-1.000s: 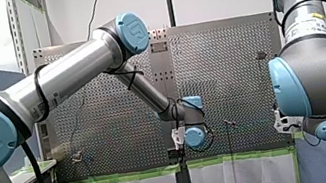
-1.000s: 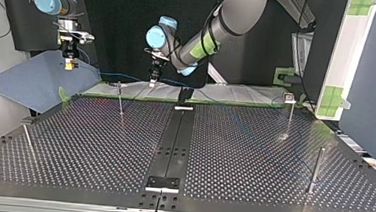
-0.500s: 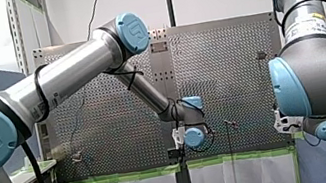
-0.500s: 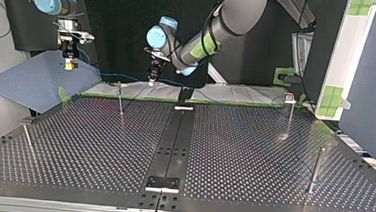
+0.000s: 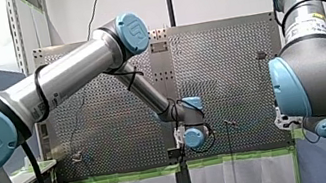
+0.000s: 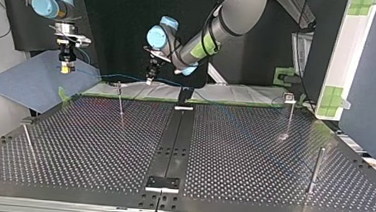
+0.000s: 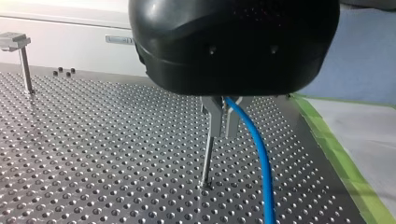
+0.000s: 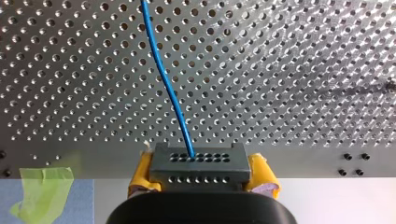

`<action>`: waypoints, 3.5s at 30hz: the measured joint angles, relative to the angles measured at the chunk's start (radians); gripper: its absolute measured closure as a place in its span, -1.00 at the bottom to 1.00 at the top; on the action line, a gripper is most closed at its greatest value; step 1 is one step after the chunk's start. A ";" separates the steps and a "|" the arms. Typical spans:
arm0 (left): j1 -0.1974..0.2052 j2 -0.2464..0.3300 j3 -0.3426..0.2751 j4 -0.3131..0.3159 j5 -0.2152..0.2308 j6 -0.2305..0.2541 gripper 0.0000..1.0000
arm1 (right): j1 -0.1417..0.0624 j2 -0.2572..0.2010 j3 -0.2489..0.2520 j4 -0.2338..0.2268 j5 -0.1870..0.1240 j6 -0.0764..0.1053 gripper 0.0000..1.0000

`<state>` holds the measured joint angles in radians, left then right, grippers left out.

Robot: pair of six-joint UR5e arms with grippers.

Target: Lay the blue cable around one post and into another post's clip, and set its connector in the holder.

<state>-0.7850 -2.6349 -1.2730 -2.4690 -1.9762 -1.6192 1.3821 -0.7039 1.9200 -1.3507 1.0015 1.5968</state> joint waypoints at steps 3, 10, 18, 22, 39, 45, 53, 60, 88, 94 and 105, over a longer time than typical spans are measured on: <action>0.003 -0.004 0.000 0.004 0.011 -0.001 0.98 | 0.002 0.000 -0.008 0.003 0.000 0.008 0.53; 0.009 -0.035 0.000 0.012 0.038 -0.007 0.98 | 0.011 0.000 -0.020 0.007 -0.002 0.023 0.53; 0.023 -0.046 0.013 0.019 0.050 -0.025 0.98 | 0.020 0.000 -0.030 0.000 -0.013 0.046 0.53; 0.031 -0.046 0.025 0.012 0.052 -0.027 0.98 | 0.022 0.000 -0.032 -0.004 -0.013 0.052 0.53; 0.062 -0.047 0.057 -0.012 0.061 -0.027 0.98 | 0.023 0.001 -0.036 -0.004 0.010 0.066 0.53; 0.060 -0.047 0.056 -0.021 0.069 -0.017 0.98 | 0.022 0.001 -0.037 -0.002 0.011 0.063 0.53; 0.044 -0.047 0.048 -0.024 0.069 -0.011 0.98 | 0.025 0.001 -0.036 -0.001 0.011 0.062 0.53; 0.040 -0.053 0.039 -0.015 0.069 -0.009 0.98 | 0.028 0.001 -0.036 -0.004 0.011 0.063 0.53; 0.074 -0.065 0.053 -0.003 0.091 -0.020 0.98 | 0.030 0.037 -0.041 -0.017 0.029 0.067 0.53; 0.078 -0.065 0.057 -0.003 0.098 -0.021 0.98 | 0.030 0.037 -0.047 -0.020 0.029 0.074 0.53; 0.076 -0.068 0.060 -0.002 0.114 -0.021 0.98 | 0.033 0.039 -0.049 -0.024 0.028 0.077 0.53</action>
<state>-0.7092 -2.7027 -1.2129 -2.4709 -1.8621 -1.6398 1.4152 -0.6645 1.8714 -1.3746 1.0293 1.6738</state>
